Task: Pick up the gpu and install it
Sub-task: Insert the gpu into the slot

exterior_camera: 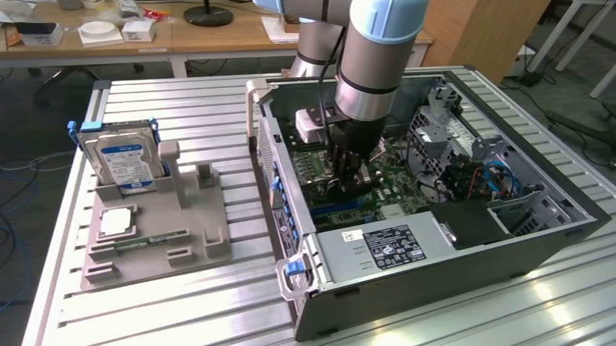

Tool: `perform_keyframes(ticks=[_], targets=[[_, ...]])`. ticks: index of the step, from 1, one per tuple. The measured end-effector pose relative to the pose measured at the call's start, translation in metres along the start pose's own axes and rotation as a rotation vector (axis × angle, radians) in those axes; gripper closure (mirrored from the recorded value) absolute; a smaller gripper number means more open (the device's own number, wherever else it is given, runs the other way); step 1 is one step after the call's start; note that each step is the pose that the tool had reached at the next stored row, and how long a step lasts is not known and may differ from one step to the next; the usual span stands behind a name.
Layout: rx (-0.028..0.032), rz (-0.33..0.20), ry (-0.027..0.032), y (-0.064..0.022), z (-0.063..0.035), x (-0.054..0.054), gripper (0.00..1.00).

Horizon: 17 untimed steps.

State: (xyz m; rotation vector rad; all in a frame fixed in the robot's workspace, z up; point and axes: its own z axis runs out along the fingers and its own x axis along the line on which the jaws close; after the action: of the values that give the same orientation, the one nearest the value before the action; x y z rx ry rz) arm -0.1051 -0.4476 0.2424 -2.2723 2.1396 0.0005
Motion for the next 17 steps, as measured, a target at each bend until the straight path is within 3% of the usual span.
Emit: perform_keyframes(ticks=[17], targets=[[0.0,0.0,0.0,0.0005,-0.0001,0.0081,0.74]])
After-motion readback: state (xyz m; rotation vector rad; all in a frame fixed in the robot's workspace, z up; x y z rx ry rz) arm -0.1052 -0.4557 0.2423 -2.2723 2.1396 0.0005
